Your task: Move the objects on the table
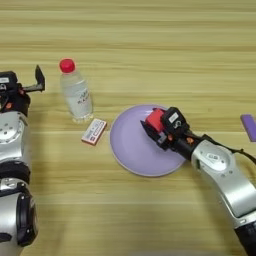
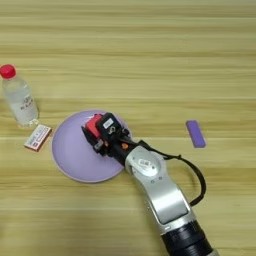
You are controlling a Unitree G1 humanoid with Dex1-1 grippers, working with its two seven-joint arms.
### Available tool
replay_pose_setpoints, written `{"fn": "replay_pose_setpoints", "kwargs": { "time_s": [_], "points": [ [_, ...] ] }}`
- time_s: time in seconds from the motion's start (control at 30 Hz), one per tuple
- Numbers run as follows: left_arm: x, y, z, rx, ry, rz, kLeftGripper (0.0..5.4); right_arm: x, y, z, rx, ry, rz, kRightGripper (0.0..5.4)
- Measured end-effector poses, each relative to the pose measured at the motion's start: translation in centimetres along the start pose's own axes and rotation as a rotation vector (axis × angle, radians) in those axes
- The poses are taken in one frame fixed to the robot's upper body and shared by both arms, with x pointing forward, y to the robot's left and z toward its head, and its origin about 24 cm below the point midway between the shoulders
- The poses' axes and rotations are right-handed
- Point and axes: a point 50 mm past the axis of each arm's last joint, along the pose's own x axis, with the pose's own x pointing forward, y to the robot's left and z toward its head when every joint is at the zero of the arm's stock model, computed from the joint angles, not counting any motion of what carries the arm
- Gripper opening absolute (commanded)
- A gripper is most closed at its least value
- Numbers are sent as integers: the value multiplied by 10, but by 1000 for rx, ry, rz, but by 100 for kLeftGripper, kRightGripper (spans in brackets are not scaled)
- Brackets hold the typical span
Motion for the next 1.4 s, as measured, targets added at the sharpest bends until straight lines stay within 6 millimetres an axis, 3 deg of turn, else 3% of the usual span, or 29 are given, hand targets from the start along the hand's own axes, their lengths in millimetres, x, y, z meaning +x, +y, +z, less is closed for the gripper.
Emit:
{"fn": "replay_pose_setpoints", "kwargs": {
  "time_s": [0.13,0.27,0.6,0.83,1.07,1.2,1.4],
  "points": [
    [0,0,0,0,-3,0,540,4,5,-11,30,41,15,224],
    [-1,0,0,1,-2,0,540,6,6,-13,39,38,18,281],
    [-1,0,0,2,-1,1,540,6,4,-7,62,-13,21,392],
    [-1,1,0,2,-1,2,540,1,-5,10,48,-92,-24,480],
    [-1,1,0,2,-2,5,540,-18,-41,20,-34,-162,-238,539],
    [-1,1,0,1,-2,6,540,-39,-76,13,-65,-128,-402,539],
    [-1,1,0,1,-2,5,540,-54,-96,7,-62,-102,-503,539]
  ]
}}
